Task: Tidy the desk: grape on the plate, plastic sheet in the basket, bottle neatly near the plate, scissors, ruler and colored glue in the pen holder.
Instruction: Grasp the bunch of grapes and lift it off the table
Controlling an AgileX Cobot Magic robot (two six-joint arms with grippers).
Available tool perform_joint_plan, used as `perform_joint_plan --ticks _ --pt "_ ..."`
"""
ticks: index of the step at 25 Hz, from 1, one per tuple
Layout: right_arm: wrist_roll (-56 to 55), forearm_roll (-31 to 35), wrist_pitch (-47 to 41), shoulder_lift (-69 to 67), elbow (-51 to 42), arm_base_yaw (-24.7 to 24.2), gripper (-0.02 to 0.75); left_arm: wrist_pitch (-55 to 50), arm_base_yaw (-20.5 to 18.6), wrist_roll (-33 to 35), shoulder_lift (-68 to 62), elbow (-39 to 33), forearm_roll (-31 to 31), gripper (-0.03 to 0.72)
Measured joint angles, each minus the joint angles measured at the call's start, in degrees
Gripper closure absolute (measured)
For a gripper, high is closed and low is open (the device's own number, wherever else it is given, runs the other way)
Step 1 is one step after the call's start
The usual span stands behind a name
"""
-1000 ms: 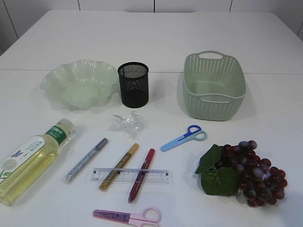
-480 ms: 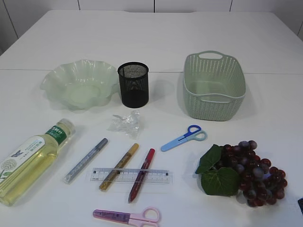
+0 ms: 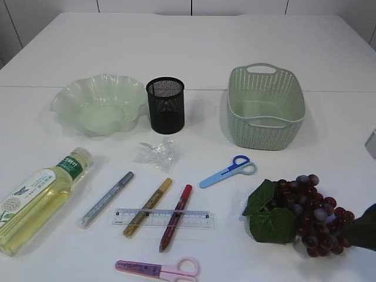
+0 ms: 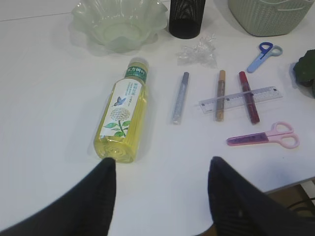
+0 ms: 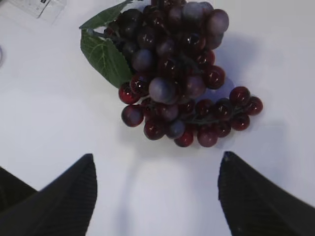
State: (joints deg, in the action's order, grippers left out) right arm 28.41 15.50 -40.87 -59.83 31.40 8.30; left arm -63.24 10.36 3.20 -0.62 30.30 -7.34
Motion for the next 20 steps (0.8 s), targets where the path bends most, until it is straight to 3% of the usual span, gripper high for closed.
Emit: perform_joint_plan --ticks 7,20 --pt "1.02 4.22 2.66 -9.63 0.35 0.0 0.151 0.0 0.0 0.0 0.0 0.0 0.0 0.255" --pt "6.71 5.7 12.43 -21.26 0.52 0.0 0.152 0.0 0.0 0.0 0.0 0.0 0.0 0.255"
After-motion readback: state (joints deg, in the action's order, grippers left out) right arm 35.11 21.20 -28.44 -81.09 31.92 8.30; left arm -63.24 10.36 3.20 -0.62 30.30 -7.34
